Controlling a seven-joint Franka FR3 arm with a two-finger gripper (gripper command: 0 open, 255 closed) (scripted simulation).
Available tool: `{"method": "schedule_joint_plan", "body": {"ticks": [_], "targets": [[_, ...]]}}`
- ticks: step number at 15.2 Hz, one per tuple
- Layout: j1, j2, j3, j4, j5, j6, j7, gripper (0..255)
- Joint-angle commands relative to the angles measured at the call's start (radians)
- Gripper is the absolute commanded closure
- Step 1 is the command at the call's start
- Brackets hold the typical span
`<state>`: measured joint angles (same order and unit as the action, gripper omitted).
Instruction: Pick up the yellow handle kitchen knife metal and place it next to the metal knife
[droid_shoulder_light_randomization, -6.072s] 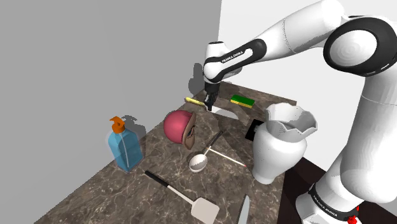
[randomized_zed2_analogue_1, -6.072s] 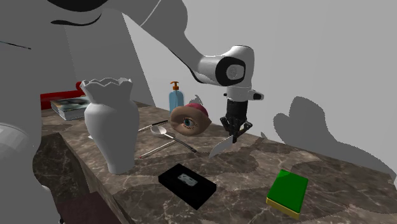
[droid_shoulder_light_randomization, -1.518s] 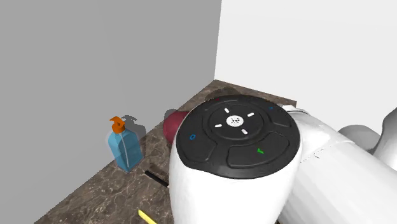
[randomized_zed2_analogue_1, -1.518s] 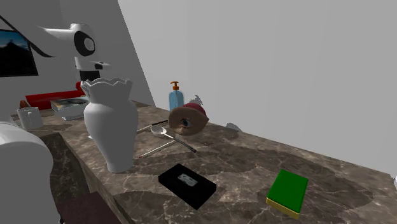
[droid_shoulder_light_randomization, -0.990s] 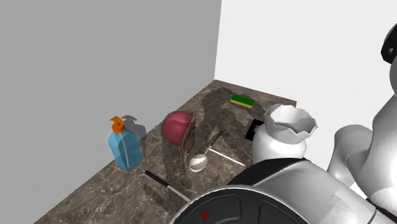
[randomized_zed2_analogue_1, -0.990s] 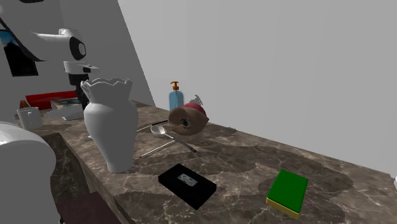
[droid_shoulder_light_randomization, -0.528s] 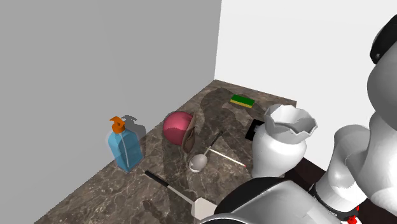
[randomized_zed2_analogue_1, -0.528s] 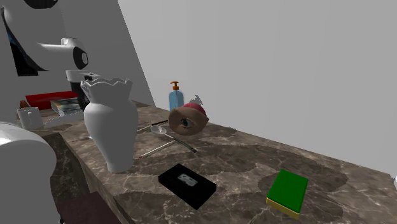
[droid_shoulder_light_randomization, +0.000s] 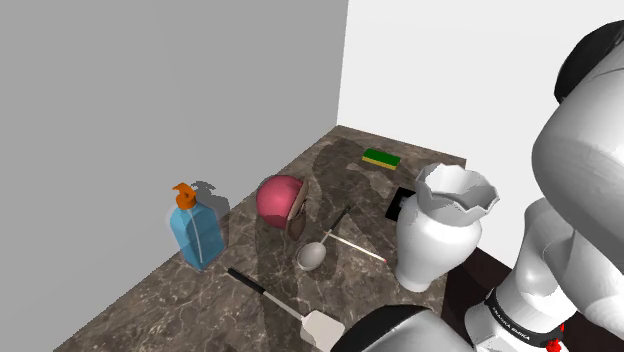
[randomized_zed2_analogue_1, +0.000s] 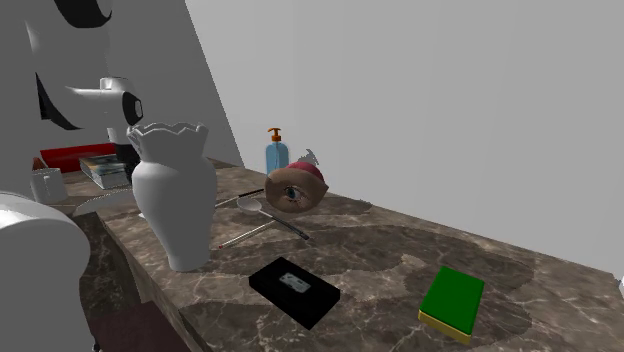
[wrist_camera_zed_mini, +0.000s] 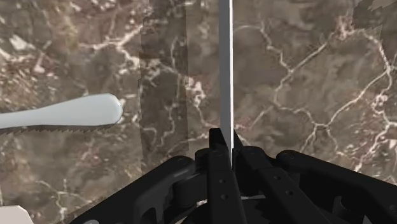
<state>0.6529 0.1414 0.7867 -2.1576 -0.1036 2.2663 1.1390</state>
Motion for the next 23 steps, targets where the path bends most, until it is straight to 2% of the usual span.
{"method": "schedule_joint_plan", "body": {"ticks": [1, 8, 9, 14, 18, 23], "targets": [[0.004, 0.019, -0.005, -0.013, -0.020, 0.027, 0.012, 255], [0.004, 0.019, -0.006, -0.013, -0.020, 0.027, 0.012, 255], [0.004, 0.019, -0.006, -0.013, -0.020, 0.027, 0.012, 0], [0.004, 0.019, -0.006, -0.013, -0.020, 0.027, 0.012, 0], [-0.020, -0.075, 0.013, 0.038, 0.070, -0.089, -0.051, 0], [-0.020, -0.075, 0.012, 0.038, 0.070, -0.089, -0.051, 0]]}}
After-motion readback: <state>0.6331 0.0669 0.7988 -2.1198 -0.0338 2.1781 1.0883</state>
